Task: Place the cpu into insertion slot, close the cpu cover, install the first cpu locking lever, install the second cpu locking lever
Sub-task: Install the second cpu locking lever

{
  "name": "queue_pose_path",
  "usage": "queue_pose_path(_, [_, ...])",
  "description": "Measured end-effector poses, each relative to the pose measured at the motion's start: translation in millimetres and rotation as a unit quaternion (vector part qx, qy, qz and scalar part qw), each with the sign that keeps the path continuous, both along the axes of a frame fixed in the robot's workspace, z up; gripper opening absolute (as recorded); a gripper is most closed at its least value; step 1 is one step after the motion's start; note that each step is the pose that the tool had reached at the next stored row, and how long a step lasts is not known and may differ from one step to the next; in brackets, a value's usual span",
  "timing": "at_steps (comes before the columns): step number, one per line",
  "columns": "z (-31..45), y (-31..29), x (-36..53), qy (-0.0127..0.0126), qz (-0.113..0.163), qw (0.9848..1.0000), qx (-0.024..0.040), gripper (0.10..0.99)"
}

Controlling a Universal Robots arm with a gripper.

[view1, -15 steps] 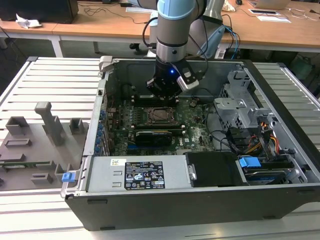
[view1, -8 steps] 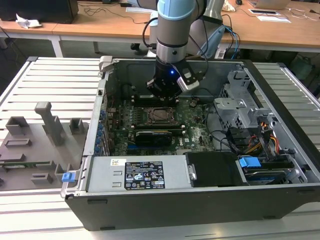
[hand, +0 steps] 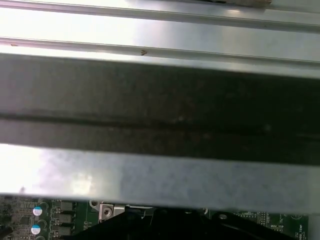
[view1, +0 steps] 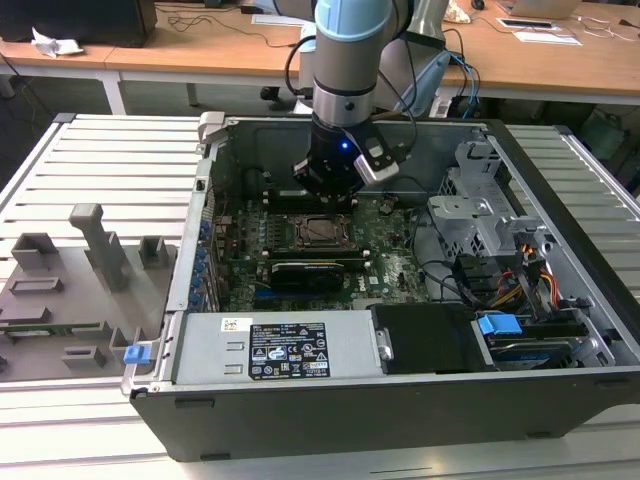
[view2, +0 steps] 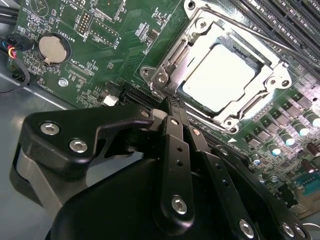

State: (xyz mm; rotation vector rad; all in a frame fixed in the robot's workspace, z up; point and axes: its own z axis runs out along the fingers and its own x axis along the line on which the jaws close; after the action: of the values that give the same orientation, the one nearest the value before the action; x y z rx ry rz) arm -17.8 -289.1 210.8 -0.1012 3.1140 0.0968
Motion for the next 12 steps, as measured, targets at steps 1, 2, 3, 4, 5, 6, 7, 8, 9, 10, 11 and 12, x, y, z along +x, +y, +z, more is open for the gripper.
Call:
queue_pose_path(1, [0.0, -0.5, 0.0, 0.0, 0.0, 1.0, 0.0, 0.106])
queue_pose_path(2, [0.0, -1.1, 0.0, 0.0, 0.0, 1.0, 0.0, 0.106])
queue_pose_path(3, [0.0, -1.7, 0.0, 0.0, 0.0, 1.0, 0.0, 0.106])
queue_pose_path(4, [0.0, -2.0, 0.0, 0.0, 0.0, 1.0, 0.0, 0.106])
queue_pose_path(5, [0.0, -2.2, 0.0, 0.0, 0.0, 1.0, 0.0, 0.106])
queue_pose_path(6, [0.0, -2.3, 0.0, 0.0, 0.0, 1.0, 0.0, 0.106])
queue_pose_path(7, [0.0, -2.5, 0.0, 0.0, 0.0, 1.0, 0.0, 0.106])
queue_pose_path(8, [0.0, -2.5, 0.0, 0.0, 0.0, 1.0, 0.0, 0.106])
queue_pose_path(9, [0.4, -2.6, -0.1, 0.0001, 0.0, 1.0, -0.0001, 0.106])
queue_pose_path(10, [1.0, -2.6, 0.0, 0.0001, 0.0, 1.0, -0.0001, 0.106])
queue_pose_path(11, [2.5, -2.6, 0.0, 0.0, 0.0, 1.0, -0.0001, 0.106])
queue_pose_path(12, [6.8, -2.6, 0.0, 0.0, 0.0, 1.0, 0.0, 0.106])
